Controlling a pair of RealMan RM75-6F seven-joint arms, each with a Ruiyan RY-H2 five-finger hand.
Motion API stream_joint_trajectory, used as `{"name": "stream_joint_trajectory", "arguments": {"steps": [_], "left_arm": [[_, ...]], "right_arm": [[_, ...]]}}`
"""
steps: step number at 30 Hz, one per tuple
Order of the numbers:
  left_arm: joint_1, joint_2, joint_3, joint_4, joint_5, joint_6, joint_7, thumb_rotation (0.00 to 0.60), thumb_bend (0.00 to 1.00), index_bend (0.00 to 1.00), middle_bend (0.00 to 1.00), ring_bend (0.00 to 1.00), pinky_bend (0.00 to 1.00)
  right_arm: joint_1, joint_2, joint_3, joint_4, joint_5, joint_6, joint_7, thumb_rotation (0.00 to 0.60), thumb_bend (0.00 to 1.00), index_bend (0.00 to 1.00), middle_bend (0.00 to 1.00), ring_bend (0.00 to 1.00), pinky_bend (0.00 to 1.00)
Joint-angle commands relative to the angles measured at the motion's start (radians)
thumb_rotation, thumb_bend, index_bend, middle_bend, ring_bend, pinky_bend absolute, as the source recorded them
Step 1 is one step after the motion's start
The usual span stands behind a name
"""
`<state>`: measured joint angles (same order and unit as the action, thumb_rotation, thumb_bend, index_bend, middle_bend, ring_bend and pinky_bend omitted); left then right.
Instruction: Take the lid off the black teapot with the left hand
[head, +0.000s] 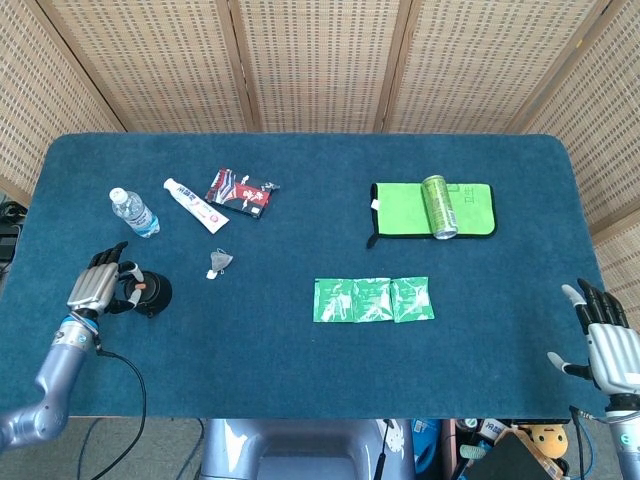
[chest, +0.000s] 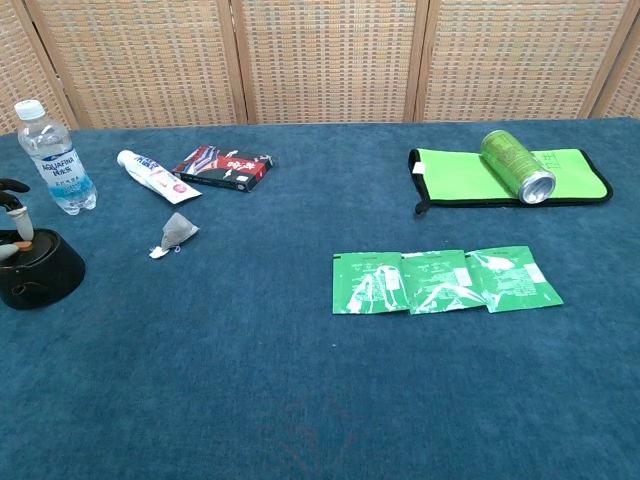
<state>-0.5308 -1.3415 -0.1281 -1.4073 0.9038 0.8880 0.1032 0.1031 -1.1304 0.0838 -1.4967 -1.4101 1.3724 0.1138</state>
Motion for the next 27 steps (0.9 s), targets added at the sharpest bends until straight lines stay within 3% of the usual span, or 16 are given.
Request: {"name": "stream_joint_trajectory", "arguments": {"steps": [1, 16, 27], "left_arm": [[0.000, -0.004, -0.001, 0.002, -0.001, 0.003, 0.004, 0.600, 0.42, 0.54, 0.00, 0.00, 0.00], [0.006, 0.023, -0.024, -0.040, 0.008, 0.029, 0.005, 0.600, 0.42, 0.59, 0.00, 0.00, 0.00], [0.021, 0.100, -0.057, -0.195, 0.132, 0.112, -0.043, 0.600, 0.42, 0.59, 0.00, 0.00, 0.00]], "right_arm": [[0.000, 0.000, 0.000, 0.000, 0.000, 0.001, 0.000, 0.600, 0.00, 0.00, 0.00, 0.00, 0.00], [-0.002, 0.001, 0.000, 0.000, -0.001, 0.004, 0.002, 0.600, 0.00, 0.00, 0.00, 0.00, 0.00], [-0.002, 0.001, -0.001, -0.003, -0.003, 0.004, 0.000, 0.600, 0.00, 0.00, 0.00, 0.00, 0.00]]}}
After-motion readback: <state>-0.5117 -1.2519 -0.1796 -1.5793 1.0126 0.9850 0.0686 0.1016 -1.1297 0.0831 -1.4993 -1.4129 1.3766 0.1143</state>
